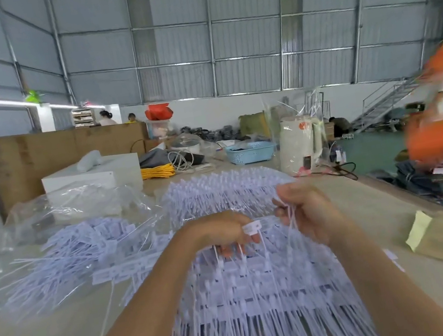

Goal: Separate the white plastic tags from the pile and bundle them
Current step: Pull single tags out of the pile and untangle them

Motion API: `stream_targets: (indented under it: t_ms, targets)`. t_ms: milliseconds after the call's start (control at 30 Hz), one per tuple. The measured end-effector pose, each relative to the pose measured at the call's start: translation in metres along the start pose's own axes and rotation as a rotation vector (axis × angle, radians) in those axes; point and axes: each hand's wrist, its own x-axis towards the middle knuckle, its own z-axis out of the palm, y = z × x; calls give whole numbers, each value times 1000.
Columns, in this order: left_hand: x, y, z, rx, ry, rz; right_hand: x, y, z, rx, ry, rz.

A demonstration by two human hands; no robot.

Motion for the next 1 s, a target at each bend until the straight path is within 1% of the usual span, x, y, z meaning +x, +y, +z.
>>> stream_targets:
  t_ms: [33, 67, 133, 200, 267, 333, 400, 467, 567, 633, 700, 767, 833, 1000]
  targets:
    - [-1, 1, -2, 40, 7, 17, 0, 4, 4, -177, 26, -17]
    - [-3, 1, -3, 69, 20, 30, 0, 7, 6, -292, 44, -33]
    - [-5, 1, -5, 90, 51, 40, -1, 10, 8, -378, 44, -61]
    - [-6, 1, -4, 85, 82, 57, -2, 13, 11, -448, -25, -96]
    - [-4, 1, -2, 86, 112, 95, -4, 19, 16, -594, -93, -147]
    - [-3, -1, 0, 64, 150, 122, -4, 25, 22, -708, -105, -209]
    - [-4, -6, -3, -21, 191, 94, -4, 25, 23, -676, -93, -230]
    - [-7, -11, -9, -10, 201, 79, -4, 23, 20, -610, -86, -240]
    - [-9, -18, -12, 53, 184, 110, -3, 21, 19, -619, -89, -247]
    - [-9, -20, -10, 3, 245, 127, -2, 22, 20, -635, -114, -232]
    - [-6, -21, -5, -45, 305, 119, -3, 22, 20, -724, -142, -226]
    - [-3, -21, 0, -144, 344, 94, -4, 21, 22, -760, -130, -236]
    - [-1, -20, 0, -293, 348, 66, -5, 20, 25, -752, -95, -264]
    - [-1, -16, -1, -545, 260, 31, -6, 20, 29, -756, -59, -375]
